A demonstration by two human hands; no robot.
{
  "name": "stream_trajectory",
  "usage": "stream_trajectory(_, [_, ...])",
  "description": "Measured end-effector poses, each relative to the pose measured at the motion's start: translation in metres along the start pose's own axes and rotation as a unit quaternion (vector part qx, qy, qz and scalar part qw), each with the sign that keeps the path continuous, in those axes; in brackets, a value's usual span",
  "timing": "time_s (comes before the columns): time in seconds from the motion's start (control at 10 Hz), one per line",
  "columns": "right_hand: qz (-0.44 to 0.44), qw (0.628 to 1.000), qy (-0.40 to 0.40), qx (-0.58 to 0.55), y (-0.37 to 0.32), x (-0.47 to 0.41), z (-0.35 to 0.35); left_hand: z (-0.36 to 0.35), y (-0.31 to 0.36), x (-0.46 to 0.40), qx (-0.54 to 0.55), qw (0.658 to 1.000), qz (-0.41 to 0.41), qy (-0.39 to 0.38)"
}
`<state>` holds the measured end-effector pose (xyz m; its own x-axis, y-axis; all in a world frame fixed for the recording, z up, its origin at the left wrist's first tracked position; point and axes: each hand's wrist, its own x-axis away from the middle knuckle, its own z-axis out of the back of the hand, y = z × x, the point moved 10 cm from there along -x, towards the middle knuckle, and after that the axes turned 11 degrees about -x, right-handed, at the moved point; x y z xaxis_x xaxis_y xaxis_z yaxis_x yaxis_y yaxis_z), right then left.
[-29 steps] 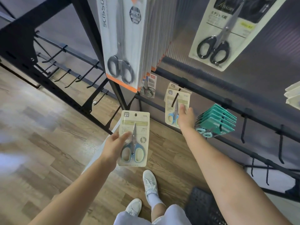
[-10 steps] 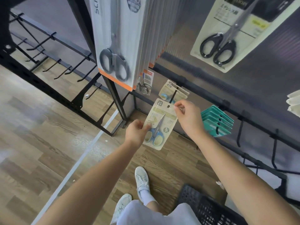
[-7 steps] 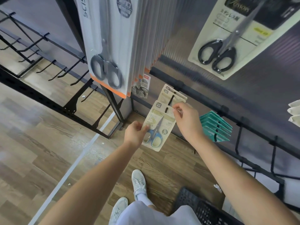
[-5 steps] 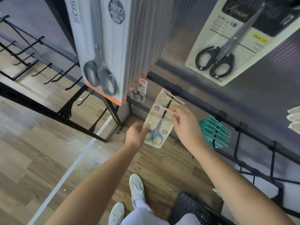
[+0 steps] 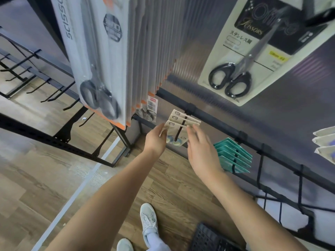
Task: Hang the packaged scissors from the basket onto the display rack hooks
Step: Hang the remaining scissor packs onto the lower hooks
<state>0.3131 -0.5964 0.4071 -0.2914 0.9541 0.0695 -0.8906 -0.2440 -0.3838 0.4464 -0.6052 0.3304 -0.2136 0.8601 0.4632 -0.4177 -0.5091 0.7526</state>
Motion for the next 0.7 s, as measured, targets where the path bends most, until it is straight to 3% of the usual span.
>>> stream_trajectory(0.3, [-0.015, 0.999, -0.04, 0.025, 0.0, -0.004, 0.005, -0.018, 0.006, -0.011, -0.087, 0.991, -0.033, -0.097])
stream_trajectory(0.5, [-0.027, 0.999, -0.024, 0.025, -0.012, 0.015, 0.022, 0.014, 0.043, 0.029, -0.223, 0.964, -0.139, -0.024])
stream_trajectory(0.7, [-0.053, 0.998, 0.023, 0.034, -0.039, 0.05, 0.069, 0.047, 0.087, 0.089, -0.284, 0.934, -0.218, 0.014])
